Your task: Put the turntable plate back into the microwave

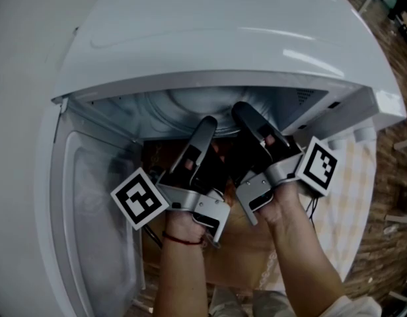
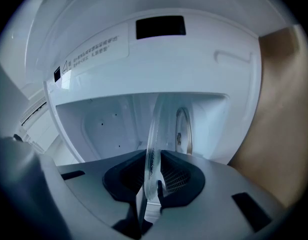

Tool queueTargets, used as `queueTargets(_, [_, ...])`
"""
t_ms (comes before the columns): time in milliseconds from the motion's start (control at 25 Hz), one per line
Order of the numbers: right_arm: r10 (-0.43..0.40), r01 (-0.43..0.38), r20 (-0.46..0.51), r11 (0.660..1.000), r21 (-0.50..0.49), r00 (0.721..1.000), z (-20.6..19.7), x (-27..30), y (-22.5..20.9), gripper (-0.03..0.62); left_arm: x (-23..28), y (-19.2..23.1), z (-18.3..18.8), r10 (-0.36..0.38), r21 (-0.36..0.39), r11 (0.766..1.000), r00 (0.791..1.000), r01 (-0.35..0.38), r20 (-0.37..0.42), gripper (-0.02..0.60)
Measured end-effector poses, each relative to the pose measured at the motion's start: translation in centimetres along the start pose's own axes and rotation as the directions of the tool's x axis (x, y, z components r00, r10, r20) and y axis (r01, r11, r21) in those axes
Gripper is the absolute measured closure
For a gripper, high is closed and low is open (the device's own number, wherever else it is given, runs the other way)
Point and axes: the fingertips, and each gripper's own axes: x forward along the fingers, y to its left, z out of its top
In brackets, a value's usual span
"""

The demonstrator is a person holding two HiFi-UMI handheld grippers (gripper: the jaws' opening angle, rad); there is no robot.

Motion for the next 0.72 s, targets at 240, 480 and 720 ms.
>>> queueTargets(240, [-0.04,0.04,0.007,0.999,-0.012,0.999,-0.2,-0.6,-0.3,0.52,-0.3,0.2,-0.2,0.006,-0.019,1.0,1.0,-0.006,0.008,0.512])
queueTargets(480, [0.003,-0.004,-0.027,0.999,-0.033,1.0,-0.4,-0.4,1.0,0.516,-0.3,-0.8,0.1,-0.037,-0.01,0.999,0.999,0.037,0.021,0.511])
queueTargets(720, [-0.012,0.006,-0.09,0.998,-0.063,0.996,-1.4,-1.4,1.5,0.511,-0.1,-1.3,0.4,-0.044,0.006,0.999,0.999,0.044,0.03,0.508])
